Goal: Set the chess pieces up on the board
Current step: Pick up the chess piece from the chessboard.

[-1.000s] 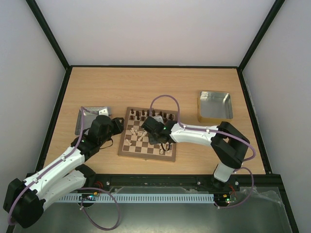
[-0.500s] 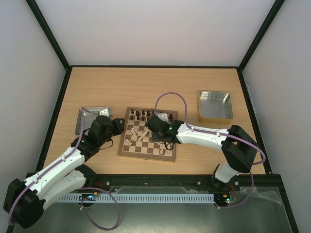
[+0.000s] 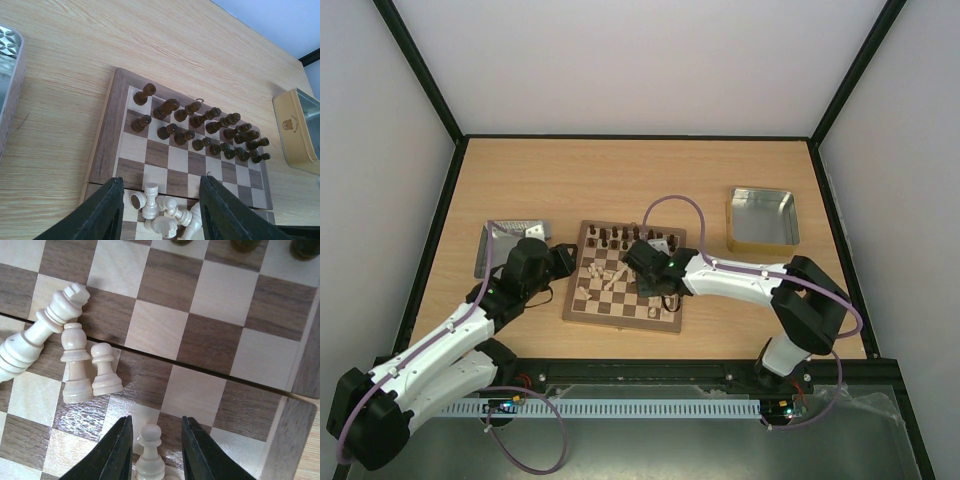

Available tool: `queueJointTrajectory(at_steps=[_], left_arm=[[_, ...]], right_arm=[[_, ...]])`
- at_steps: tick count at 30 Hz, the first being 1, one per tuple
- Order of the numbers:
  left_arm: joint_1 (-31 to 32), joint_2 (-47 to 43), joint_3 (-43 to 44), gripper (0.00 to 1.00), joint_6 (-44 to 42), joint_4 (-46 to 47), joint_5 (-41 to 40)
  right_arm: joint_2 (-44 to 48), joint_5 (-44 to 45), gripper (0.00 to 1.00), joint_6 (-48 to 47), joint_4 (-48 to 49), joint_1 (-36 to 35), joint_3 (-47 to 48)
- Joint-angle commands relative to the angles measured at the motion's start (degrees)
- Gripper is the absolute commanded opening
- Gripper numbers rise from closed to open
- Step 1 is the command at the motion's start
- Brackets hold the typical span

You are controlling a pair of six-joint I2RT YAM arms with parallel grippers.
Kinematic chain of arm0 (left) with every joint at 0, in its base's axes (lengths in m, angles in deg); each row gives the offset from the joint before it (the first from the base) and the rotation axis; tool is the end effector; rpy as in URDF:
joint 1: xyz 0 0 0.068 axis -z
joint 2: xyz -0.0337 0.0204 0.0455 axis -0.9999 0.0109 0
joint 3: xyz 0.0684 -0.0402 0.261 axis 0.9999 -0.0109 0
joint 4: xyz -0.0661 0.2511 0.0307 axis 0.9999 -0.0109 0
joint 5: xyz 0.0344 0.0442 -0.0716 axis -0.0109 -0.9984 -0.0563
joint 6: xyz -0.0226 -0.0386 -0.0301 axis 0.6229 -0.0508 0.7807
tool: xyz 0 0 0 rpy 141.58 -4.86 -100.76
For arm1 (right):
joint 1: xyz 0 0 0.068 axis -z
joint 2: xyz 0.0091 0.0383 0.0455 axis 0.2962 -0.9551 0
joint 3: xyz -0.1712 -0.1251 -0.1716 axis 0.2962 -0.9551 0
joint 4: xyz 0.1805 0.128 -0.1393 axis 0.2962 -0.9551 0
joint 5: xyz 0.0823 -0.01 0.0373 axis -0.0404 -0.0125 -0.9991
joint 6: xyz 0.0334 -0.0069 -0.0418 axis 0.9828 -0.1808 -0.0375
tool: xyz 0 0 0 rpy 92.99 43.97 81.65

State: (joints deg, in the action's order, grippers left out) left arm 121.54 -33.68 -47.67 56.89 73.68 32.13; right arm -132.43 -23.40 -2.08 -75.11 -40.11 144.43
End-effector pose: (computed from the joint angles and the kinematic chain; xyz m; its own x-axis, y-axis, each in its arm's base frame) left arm 0.1631 -0.0979 0.2283 -0.5860 -0.4459 -0.6766 0.0527 0.8122 -0.5810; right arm 0.1688 0.2585 0.1851 -0.9295 -0.1425 -0.3402 -0.2341 0.9407 0.2455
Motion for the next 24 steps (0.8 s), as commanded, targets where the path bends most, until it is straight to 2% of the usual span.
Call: queueJointTrajectory(at_steps=[1,12,18,24], left_arm=[[-0.30,-0.15,-0.71,0.44,-0.37,1.10,0.02],[-0.27,-0.18,-0.85,0.44,-0.29,0.92,0.52],[-0.28,-0.03,-1.45,0.45,-0.32,2.24,2.65],[-0.32,0.22,-3.25,0.45,-0.26,5.85,8.09]], right_arm=[[-1.58,-1.05,0.26,-0.13,0.30,0.15,-0.48],[-3.15,-1.60,0.11,0.10,2.28,0.16,-1.43],[-2.36,-0.57,0.07,1.29,5.08,0.31,-2.63],[-0.28,-0.17,0.06,3.33,8.92,0.95,-5.03]])
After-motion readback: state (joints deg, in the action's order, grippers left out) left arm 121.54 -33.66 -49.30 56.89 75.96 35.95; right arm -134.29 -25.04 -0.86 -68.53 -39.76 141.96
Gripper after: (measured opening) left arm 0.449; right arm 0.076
